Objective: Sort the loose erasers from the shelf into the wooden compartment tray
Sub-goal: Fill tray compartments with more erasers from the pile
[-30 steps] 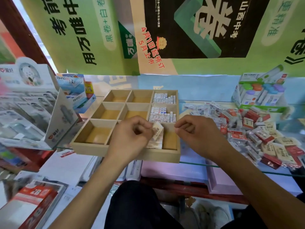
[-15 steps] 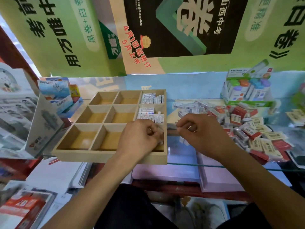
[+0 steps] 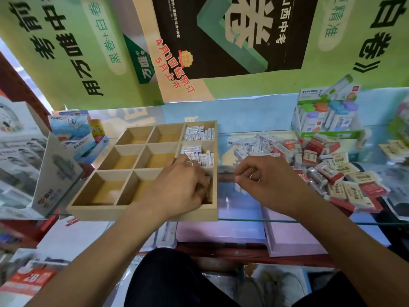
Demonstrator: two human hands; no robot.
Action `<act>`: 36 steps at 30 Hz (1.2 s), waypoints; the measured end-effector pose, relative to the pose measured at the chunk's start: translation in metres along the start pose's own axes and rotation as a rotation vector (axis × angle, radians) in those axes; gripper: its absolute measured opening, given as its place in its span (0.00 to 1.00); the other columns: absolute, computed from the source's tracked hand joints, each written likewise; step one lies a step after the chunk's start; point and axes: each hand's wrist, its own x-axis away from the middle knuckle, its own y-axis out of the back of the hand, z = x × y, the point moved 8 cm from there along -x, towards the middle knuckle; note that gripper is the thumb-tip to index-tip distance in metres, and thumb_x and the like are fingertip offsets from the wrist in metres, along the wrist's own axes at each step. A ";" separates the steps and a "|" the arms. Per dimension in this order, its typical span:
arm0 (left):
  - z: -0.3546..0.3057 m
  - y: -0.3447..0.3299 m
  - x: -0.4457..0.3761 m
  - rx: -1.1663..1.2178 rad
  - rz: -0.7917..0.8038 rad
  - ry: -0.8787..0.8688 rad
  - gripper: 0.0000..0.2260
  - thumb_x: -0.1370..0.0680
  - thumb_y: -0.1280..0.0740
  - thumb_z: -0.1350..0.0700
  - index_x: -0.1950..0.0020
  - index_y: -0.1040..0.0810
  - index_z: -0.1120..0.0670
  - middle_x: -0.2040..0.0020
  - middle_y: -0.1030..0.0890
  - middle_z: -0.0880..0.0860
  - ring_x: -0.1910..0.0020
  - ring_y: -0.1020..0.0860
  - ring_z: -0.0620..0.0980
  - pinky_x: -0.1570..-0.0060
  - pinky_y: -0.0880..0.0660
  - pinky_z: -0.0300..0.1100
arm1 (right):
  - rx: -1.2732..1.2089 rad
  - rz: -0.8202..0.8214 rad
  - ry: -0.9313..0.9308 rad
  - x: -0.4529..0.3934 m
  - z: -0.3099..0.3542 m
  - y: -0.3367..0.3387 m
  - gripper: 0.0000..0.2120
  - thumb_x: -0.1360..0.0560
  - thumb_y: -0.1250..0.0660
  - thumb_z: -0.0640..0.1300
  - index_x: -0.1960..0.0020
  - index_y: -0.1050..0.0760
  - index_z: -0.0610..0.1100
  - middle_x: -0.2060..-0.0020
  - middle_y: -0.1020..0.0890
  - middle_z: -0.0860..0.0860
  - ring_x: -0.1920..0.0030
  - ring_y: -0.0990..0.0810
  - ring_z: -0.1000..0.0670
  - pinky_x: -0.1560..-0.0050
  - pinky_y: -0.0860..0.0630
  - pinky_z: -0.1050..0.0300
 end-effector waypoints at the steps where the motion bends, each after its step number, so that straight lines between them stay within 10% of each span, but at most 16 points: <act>1: 0.001 0.001 0.001 -0.030 0.000 -0.004 0.13 0.31 0.38 0.49 0.53 0.16 0.42 0.50 0.20 0.43 0.44 0.30 0.50 0.45 0.40 0.44 | 0.010 0.009 -0.006 0.000 -0.001 -0.001 0.03 0.25 0.31 0.43 0.57 0.21 0.51 0.64 0.20 0.60 0.63 0.22 0.63 0.62 0.30 0.75; 14: 0.004 0.013 0.019 0.323 -0.229 0.063 0.27 0.36 0.47 0.62 0.47 0.15 0.47 0.49 0.22 0.44 0.44 0.27 0.51 0.41 0.32 0.47 | -0.017 -0.038 0.028 0.015 0.003 0.017 0.05 0.26 0.30 0.40 0.54 0.19 0.49 0.63 0.19 0.60 0.60 0.22 0.63 0.60 0.27 0.72; 20: -0.056 0.029 0.010 0.681 -0.335 -0.009 0.21 0.32 0.42 0.68 0.50 0.15 0.52 0.55 0.19 0.42 0.52 0.24 0.34 0.50 0.32 0.23 | -0.003 -0.168 -0.018 0.051 -0.013 0.055 0.04 0.26 0.30 0.45 0.52 0.20 0.53 0.61 0.18 0.59 0.59 0.21 0.60 0.58 0.24 0.69; 24: -0.100 0.015 -0.015 0.815 -0.245 -0.048 0.19 0.30 0.40 0.65 0.50 0.15 0.48 0.54 0.17 0.43 0.53 0.21 0.35 0.51 0.29 0.25 | 0.008 -0.298 -0.087 0.090 -0.040 0.092 0.04 0.26 0.30 0.43 0.52 0.20 0.51 0.61 0.18 0.59 0.60 0.20 0.60 0.57 0.24 0.69; 36: -0.210 -0.026 -0.089 0.454 -0.006 -0.264 0.15 0.29 0.34 0.53 0.43 0.18 0.49 0.48 0.20 0.49 0.46 0.24 0.50 0.46 0.30 0.41 | 0.218 -0.324 -0.333 0.143 -0.134 0.146 0.04 0.24 0.32 0.45 0.50 0.21 0.48 0.59 0.21 0.57 0.58 0.22 0.59 0.58 0.27 0.65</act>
